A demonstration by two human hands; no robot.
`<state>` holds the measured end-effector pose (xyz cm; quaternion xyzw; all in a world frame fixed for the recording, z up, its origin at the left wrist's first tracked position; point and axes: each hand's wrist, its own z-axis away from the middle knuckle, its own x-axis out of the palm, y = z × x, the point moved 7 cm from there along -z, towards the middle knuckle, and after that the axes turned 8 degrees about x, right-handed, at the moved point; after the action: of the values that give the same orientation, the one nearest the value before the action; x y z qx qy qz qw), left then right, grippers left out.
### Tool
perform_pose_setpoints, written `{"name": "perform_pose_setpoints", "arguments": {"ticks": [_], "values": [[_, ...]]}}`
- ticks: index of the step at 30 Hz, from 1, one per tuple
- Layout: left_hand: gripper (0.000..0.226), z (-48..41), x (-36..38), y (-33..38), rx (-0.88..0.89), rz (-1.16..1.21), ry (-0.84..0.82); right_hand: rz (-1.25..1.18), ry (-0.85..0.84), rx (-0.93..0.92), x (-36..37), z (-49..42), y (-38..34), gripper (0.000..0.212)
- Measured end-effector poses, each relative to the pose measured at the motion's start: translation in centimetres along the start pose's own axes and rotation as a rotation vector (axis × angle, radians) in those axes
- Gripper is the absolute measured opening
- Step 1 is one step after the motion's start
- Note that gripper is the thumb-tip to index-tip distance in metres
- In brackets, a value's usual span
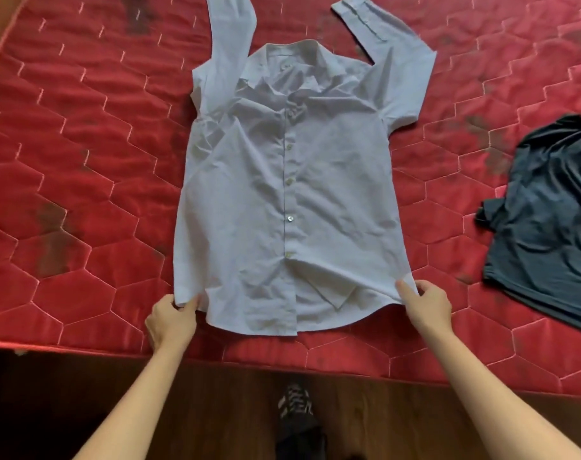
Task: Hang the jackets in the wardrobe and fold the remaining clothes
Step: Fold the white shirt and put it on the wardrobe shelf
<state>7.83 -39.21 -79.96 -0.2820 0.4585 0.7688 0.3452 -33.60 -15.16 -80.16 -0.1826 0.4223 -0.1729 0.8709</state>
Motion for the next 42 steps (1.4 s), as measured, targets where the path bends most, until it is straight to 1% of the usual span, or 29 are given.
{"name": "perform_pose_setpoints", "arguments": {"ticks": [3, 7, 9, 11, 12, 13, 14, 15, 16, 17, 18, 19, 20, 21, 22, 24, 25, 26, 27, 30, 32, 34, 35, 37, 38, 39, 40, 42], "values": [[0.024, 0.2, -1.1, -1.6, -0.006, 0.053, 0.021, -0.006, 0.028, -0.027, -0.9, 0.6, 0.0, 0.043], [0.021, 1.3, -4.0, -4.5, -0.054, 0.097, 0.064, 0.0, 0.122, -0.008, -4.2, 2.5, 2.3, 0.039], [0.018, 2.7, -4.5, -5.1, -0.048, 0.068, 0.027, 0.038, 0.108, 0.025, -4.8, 3.5, 4.4, 0.036], [0.009, 4.2, -4.1, -6.0, -0.086, 0.059, -0.052, 0.087, 0.054, 0.045, -4.3, 4.2, 6.1, 0.028], [0.019, 4.9, -3.8, -6.5, -0.11, 0.048, -0.081, 0.115, 0.031, 0.052, -4.1, 4.4, 6.6, 0.021], [0.03, 5.6, -3.6, -6.9, -0.122, 0.001, -0.086, 0.144, 0.02, 0.057, -3.8, 4.7, 7.1, 0.022], [0.037, 6.4, -3.7, -6.9, -0.117, -0.076, -0.04, 0.174, 0.026, 0.047, -3.7, 5.0, 7.3, 0.031], [0.038, 7.3, -4.0, -6.5, -0.104, -0.144, 0.039, 0.2, 0.058, 0.021, -3.8, 5.4, 7.5, 0.038], [0.037, 8.6, -4.2, -5.6, -0.069, -0.184, 0.119, 0.225, 0.118, -0.026, -4.0, 5.8, 7.4, 0.041], [0.033, 9.9, -4.1, -4.4, 0.004, -0.198, 0.173, 0.243, 0.191, -0.105, -4.2, 6.5, 6.9, 0.04], [0.028, 11.0, -3.2, -3.1, 0.095, -0.178, 0.169, 0.254, 0.239, -0.201, -4.2, 7.3, 6.4, 0.035], [0.023, 12.1, -1.7, -1.7, 0.193, -0.149, 0.109, 0.244, 0.236, -0.282, -3.8, 8.1, 6.0, 0.027], [0.018, 13.1, 0.4, -0.7, 0.281, -0.118, 0.006, 0.215, 0.182, -0.325, -3.1, 8.6, 5.9, 0.019], [0.014, 14.3, 2.7, 0.5, 0.343, -0.081, -0.117, 0.2, 0.105, -0.329, -2.2, 9.0, 5.9, 0.015], [0.01, 15.5, 5.1, 1.7, 0.369, -0.044, -0.242, 0.191, 0.038, -0.31, -1.3, 9.3, 6.2, 0.016], [0.008, 18.4, 9.8, 4.0, 0.347, 0.036, -0.485, 0.148, -0.02, -0.209, -0.4, 9.1, 7.2, 0.023], [0.012, 19.8, 12.0, 5.0, 0.316, 0.079, -0.564, 0.093, -0.023, -0.131, -0.3, 8.8, 7.8, 0.026], [0.016, 20.7, 13.9, 5.7, 0.275, 0.118, -0.601, 0.012, -0.021, -0.039, -0.4, 8.3, 8.5, 0.028], [0.018, 21.3, 15.4, 6.3, 0.217, 0.157, -0.604, -0.098, -0.02, 0.063, -0.4, 7.8, 9.4, 0.029], [0.03, 21.4, 18.3, 6.3, -0.04, 0.268, -0.521, -0.507, -0.016, 0.369, -0.3, 6.7, 11.4, 0.026], [0.033, 21.1, 19.5, 6.3, -0.128, 0.275, -0.476, -0.711, -0.033, 0.476, -0.2, 6.6, 11.3, 0.019], [0.036, 20.5, 19.8, 6.5, -0.137, 0.197, -0.437, -0.861, -0.081, 0.514, 0.1, 6.6, 10.7, 0.016], [0.038, 20.0, 19.4, 6.6, -0.105, 0.094, -0.413, -0.94, -0.108, 0.527, 0.3, 6.6, 10.4, 0.017], [0.043, 19.3, 18.3, 7.5, 0.036, -0.141, -0.348, -1.087, -0.15, 0.564, 0.6, 6.7, 9.9, 0.017], [0.043, 19.1, 17.6, 8.3, 0.101, -0.2, -0.303, -1.13, -0.168, 0.582, 0.7, 6.8, 9.8, 0.015], [0.041, 19.0, 17.1, 8.8, 0.131, -0.215, -0.267, -1.146, -0.187, 0.597, 0.8, 6.8, 9.8, 0.014], [0.041, 19.0, 16.7, 9.3, 0.124, -0.196, -0.241, -1.15, -0.211, 0.605, 0.9, 6.9, 9.6, 0.014], [0.038, 18.7, 17.3, 9.5, 0.052, -0.058, -0.246, -1.167, -0.263, 0.609, 1.1, 6.9, 9.4, 0.02]]}}
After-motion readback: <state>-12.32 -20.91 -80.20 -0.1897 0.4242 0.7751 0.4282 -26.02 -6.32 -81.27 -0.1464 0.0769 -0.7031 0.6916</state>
